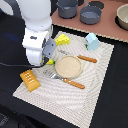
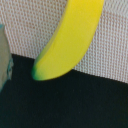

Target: Interact with the objects in diverse but meaningful ways.

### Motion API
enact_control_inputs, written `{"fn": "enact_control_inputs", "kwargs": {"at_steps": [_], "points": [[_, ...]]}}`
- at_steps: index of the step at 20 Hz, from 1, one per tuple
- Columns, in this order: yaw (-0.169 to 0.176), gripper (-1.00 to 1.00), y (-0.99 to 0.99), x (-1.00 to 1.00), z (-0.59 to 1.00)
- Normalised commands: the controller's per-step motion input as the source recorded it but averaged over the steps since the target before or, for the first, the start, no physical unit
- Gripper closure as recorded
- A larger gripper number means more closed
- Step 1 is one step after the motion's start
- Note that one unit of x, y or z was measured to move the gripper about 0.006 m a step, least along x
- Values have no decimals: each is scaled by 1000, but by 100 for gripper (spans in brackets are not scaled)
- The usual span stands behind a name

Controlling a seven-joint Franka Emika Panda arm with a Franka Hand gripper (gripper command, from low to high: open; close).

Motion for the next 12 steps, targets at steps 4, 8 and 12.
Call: {"fn": "enact_control_inputs", "kwargs": {"at_steps": [4,8,12], "points": [[-78,-100,65,3,-195],[-129,-100,0,-4,-215],[-156,-100,-12,-34,-244]]}}
